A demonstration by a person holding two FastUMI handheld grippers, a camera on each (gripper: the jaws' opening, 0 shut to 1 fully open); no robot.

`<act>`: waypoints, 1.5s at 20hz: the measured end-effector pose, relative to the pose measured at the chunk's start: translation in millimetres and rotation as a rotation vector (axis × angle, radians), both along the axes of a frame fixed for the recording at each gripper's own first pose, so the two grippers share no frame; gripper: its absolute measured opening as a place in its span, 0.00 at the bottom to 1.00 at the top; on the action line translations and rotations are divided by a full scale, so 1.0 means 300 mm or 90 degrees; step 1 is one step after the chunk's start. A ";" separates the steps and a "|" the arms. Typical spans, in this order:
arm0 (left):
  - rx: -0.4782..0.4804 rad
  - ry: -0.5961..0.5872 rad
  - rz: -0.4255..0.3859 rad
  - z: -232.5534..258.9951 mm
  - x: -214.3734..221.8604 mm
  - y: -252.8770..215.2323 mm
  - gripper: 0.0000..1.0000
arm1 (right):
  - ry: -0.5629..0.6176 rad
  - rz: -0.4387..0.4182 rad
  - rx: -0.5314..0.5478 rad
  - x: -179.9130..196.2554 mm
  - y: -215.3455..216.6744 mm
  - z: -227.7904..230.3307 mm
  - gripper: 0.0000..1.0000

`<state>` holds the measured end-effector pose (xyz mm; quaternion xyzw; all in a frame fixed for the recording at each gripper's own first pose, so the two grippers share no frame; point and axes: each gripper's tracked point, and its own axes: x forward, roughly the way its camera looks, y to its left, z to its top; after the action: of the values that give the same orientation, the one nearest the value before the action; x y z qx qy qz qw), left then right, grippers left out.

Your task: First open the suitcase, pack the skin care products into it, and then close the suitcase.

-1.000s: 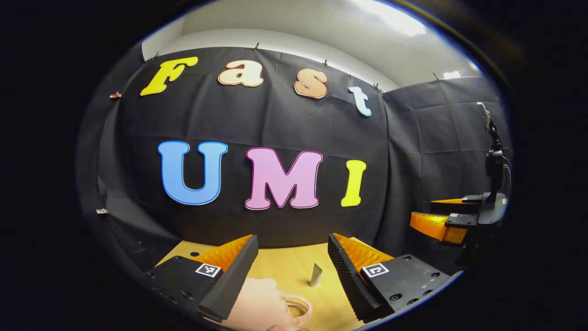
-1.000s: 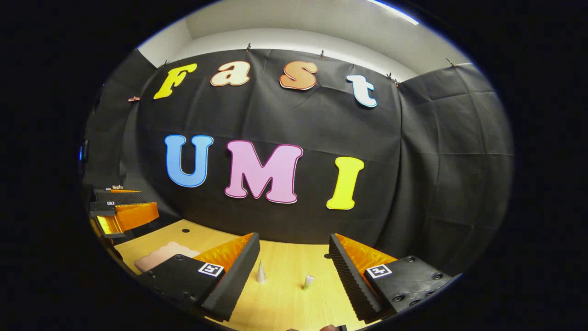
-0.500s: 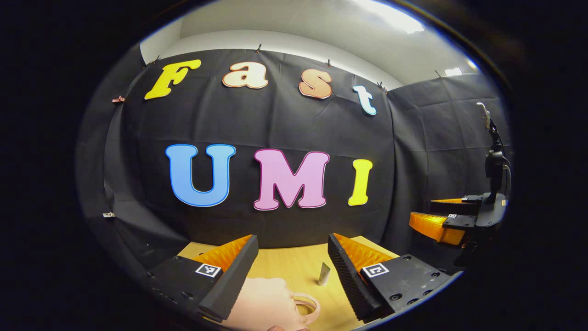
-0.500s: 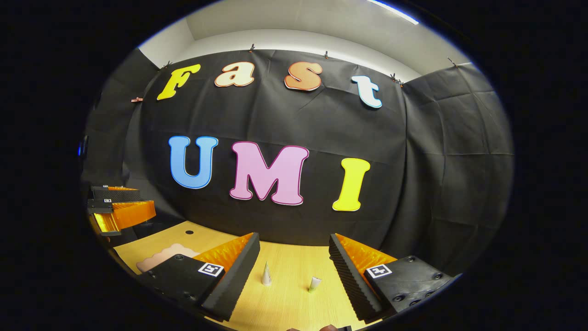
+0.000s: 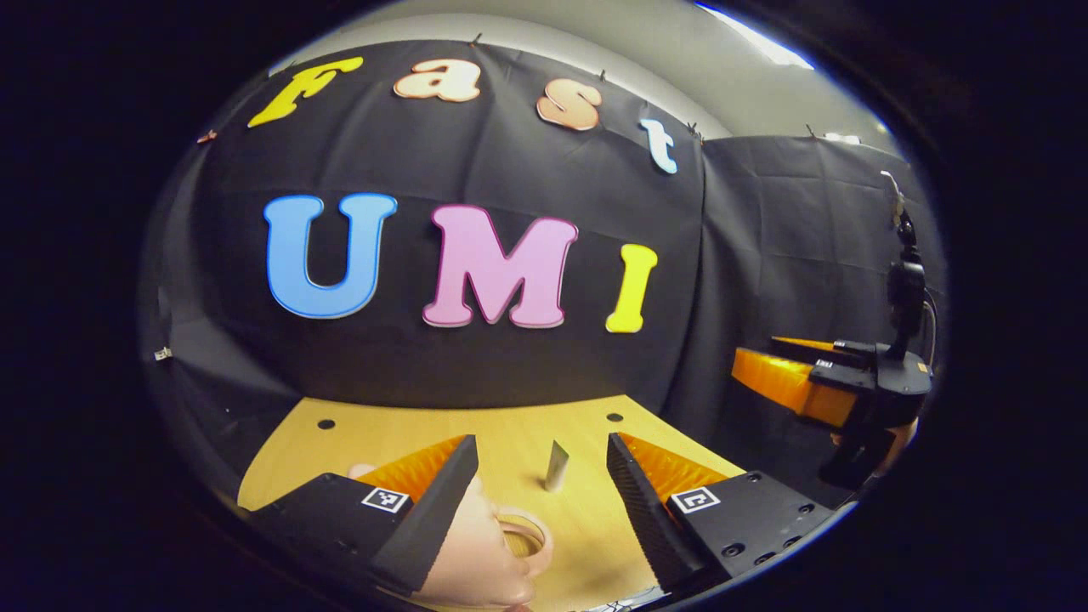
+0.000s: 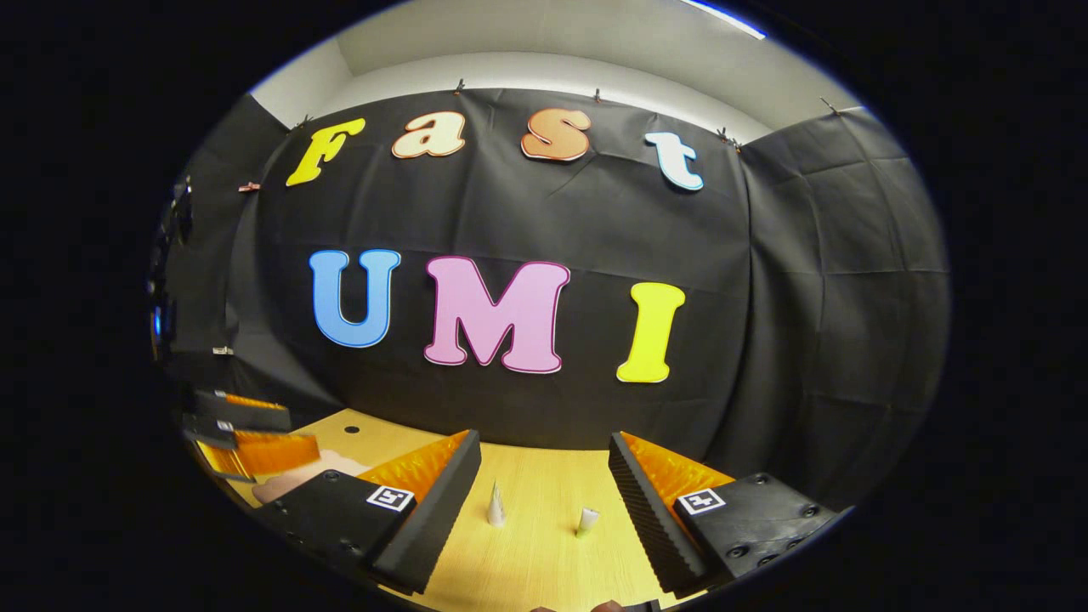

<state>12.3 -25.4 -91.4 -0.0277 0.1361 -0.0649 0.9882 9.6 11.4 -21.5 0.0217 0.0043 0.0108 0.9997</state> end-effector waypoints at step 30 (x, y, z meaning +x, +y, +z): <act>0.071 0.584 0.106 -0.808 0.257 -0.015 0.18 | 0.191 0.002 0.071 0.139 -0.731 -0.499 0.97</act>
<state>89.4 -29.9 -333.9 -0.0113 0.5597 0.0410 0.8276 51.2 -208.0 -171.2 0.0788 0.1527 0.0095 0.9851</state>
